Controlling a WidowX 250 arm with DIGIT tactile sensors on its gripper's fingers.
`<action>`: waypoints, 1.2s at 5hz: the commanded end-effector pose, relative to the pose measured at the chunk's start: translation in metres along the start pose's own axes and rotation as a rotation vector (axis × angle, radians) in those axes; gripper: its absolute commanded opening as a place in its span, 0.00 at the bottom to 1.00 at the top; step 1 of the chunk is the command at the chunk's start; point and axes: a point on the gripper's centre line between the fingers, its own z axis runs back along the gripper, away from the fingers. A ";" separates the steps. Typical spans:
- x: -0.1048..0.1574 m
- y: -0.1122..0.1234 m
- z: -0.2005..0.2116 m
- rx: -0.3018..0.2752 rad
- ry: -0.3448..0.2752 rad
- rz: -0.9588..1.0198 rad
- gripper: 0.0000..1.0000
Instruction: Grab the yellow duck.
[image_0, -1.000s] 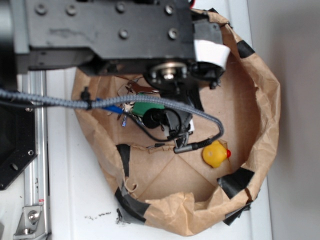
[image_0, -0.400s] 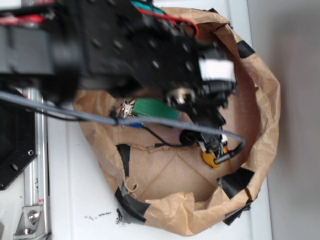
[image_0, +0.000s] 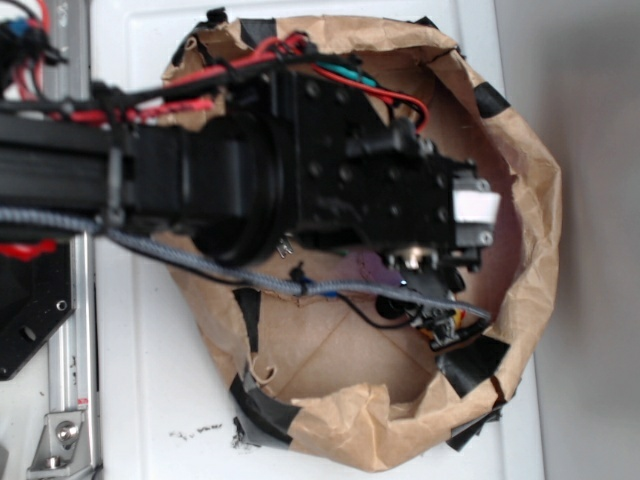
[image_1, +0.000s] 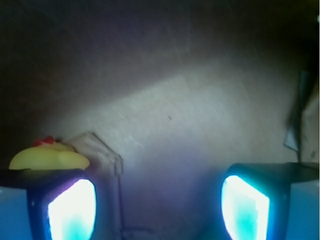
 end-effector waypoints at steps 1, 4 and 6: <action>0.014 -0.018 0.000 -0.034 -0.076 -0.041 1.00; -0.019 -0.071 -0.007 -0.181 -0.110 -0.440 1.00; -0.027 -0.079 -0.013 -0.153 -0.136 -0.577 1.00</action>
